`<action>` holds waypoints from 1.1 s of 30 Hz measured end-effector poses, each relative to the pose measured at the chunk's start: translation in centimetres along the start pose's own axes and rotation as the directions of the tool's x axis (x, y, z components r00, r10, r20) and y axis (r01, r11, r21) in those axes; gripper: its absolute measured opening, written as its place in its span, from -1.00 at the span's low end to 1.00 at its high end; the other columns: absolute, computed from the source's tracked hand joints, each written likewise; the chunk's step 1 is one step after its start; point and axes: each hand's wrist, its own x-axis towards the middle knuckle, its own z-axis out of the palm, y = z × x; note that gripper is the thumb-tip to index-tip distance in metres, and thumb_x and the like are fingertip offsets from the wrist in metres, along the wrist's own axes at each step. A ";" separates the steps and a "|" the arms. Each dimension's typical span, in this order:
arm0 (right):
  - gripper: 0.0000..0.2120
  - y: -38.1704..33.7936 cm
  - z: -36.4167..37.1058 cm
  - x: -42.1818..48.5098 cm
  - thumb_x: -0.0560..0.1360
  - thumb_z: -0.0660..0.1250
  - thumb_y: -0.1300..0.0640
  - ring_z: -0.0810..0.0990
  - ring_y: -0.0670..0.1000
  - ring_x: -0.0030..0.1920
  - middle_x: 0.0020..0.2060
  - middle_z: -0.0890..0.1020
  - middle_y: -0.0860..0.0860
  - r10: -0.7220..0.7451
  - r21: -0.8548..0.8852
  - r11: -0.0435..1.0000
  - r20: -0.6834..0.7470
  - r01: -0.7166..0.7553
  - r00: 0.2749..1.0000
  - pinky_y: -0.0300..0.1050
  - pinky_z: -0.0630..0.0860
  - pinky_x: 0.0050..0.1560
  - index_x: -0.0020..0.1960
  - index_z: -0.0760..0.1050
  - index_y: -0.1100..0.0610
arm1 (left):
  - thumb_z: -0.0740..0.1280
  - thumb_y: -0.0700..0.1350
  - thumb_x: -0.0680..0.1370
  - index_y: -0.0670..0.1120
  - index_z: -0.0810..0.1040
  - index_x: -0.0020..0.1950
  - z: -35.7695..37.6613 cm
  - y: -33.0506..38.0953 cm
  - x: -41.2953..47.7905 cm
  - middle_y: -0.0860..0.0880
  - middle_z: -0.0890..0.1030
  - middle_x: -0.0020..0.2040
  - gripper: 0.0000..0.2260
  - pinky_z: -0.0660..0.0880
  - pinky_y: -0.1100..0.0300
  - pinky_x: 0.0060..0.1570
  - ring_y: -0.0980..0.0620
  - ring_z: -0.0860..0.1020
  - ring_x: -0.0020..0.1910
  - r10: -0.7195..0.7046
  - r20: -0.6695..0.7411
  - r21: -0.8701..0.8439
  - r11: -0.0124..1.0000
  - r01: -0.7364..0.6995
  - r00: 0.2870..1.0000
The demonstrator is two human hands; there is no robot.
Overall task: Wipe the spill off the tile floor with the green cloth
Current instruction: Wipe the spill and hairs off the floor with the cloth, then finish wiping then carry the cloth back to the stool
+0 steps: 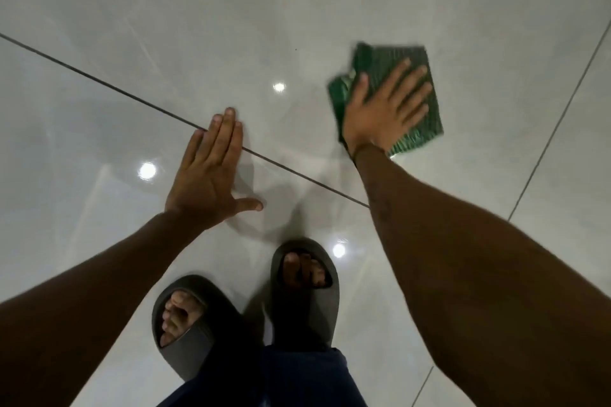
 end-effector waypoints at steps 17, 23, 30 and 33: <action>-0.30 -2.4 -5.2 -12.8 0.57 0.51 -0.06 0.48 0.27 0.47 0.46 0.52 0.18 -0.089 0.095 0.994 0.501 0.047 0.861 0.27 0.46 0.44 0.55 0.30 0.16 | 0.39 0.08 0.66 -0.21 0.67 0.19 -3.3 4.1 3.0 -0.16 0.73 0.12 -0.64 0.65 0.10 0.00 -0.12 0.70 0.05 -0.569 0.328 -0.586 0.504 0.635 0.754; -0.81 -6.3 -14.0 -11.0 0.63 0.43 0.22 0.73 0.36 0.19 0.12 0.76 0.29 -0.077 0.452 0.801 0.729 -0.393 0.681 0.30 0.68 0.28 0.17 0.68 0.31 | 0.40 -0.07 0.68 -0.12 0.61 0.11 -12.4 6.6 -0.6 -0.06 0.64 -0.01 -0.88 0.49 0.39 -0.48 0.13 0.56 -0.22 -0.618 0.467 -0.753 0.098 0.651 0.633; -0.89 -13.5 -44.5 -6.1 0.60 0.45 0.37 0.69 0.07 -0.09 -0.10 0.72 0.07 -0.195 0.607 0.710 0.657 -0.357 0.728 -0.06 0.64 0.01 0.05 0.65 0.18 | 0.51 -0.21 0.59 -0.11 0.60 0.07 -43.0 11.7 -6.7 0.00 0.67 -0.06 -0.87 0.64 0.24 -0.40 0.04 0.66 -0.11 -0.625 0.391 -0.916 -0.196 0.349 0.675; -0.85 -18.1 -56.4 -2.7 0.62 0.46 0.33 0.70 0.05 -0.05 -0.02 0.73 0.11 -0.261 0.653 0.721 0.564 -0.230 0.784 -0.06 0.66 0.05 0.19 0.66 0.26 | 0.51 -0.21 0.60 -0.05 0.59 0.16 -55.3 14.0 -5.8 -0.07 0.71 0.07 -0.81 0.65 0.27 -0.35 0.02 0.70 -0.04 -0.611 0.365 -0.931 -0.224 0.288 0.702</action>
